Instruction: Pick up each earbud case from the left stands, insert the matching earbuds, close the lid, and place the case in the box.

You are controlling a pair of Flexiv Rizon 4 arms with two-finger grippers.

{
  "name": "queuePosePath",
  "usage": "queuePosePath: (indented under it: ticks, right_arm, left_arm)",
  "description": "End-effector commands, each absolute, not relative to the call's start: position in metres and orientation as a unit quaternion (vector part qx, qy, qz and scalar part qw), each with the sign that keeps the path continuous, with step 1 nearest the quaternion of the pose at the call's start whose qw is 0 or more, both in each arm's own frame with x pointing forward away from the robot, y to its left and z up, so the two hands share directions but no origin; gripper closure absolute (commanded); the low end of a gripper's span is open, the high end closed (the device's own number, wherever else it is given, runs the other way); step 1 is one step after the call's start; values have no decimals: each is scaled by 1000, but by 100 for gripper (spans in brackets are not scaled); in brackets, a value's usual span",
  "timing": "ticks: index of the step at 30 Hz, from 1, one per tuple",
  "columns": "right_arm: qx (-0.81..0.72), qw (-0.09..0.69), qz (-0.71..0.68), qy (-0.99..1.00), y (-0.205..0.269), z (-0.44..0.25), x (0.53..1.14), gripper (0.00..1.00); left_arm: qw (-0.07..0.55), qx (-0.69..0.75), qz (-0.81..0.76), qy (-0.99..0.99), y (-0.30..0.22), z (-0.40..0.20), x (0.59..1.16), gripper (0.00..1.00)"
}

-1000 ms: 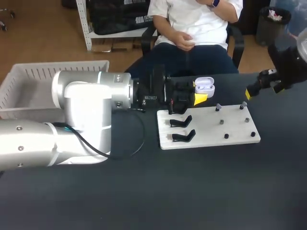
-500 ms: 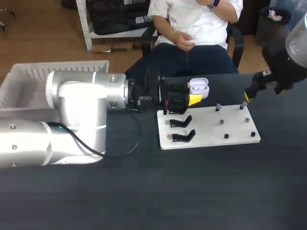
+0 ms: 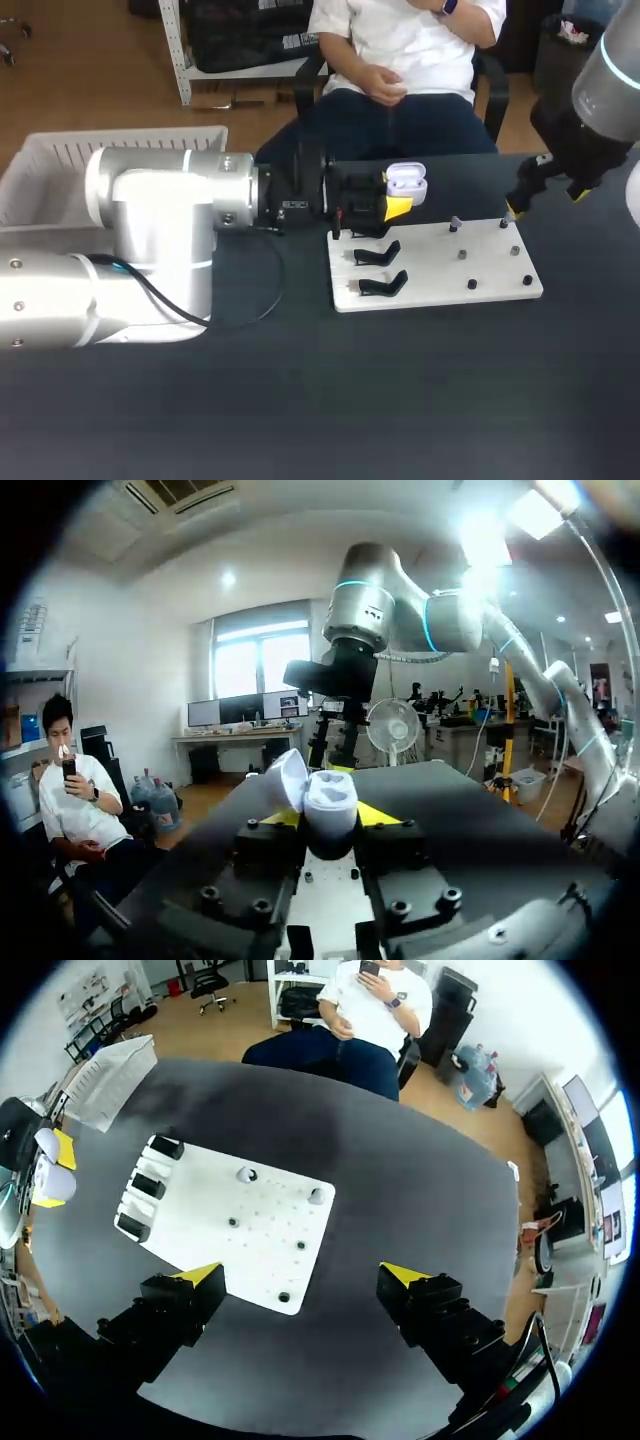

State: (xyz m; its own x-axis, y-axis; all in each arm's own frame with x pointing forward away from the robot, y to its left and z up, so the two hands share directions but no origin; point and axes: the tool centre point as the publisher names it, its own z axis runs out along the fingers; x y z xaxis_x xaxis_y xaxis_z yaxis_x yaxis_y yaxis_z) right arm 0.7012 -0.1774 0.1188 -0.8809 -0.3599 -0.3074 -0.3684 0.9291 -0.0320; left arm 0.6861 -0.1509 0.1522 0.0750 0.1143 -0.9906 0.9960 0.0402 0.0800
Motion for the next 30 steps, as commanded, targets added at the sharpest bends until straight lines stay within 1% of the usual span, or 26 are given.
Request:
queuePosePath:
  ticks: [1, 10, 27, 28, 29, 30]
  right_arm:
    - [-202, 140, 1, 969, -173, 108, 721, 0]
    - [-245, 119, -32, 962, -165, 75, 753, 0]
    - [-248, 101, -25, 963, -160, 46, 759, 0]
    - [-250, 99, -28, 963, -160, 45, 759, 8]
    - [-252, 96, -33, 962, -160, 44, 760, 13]
    - [-254, 95, -35, 962, -160, 43, 760, 15]
  left_arm:
    - [506, 532, -437, 519, -151, 151, 683, 100]
    - [506, 532, -437, 519, -151, 151, 683, 100]
    - [506, 532, -437, 519, -151, 151, 683, 100]
    - [506, 532, -437, 519, -151, 151, 683, 100]
    - [506, 532, -437, 519, -151, 151, 683, 100]
    - [506, 532, -437, 519, -151, 151, 683, 100]
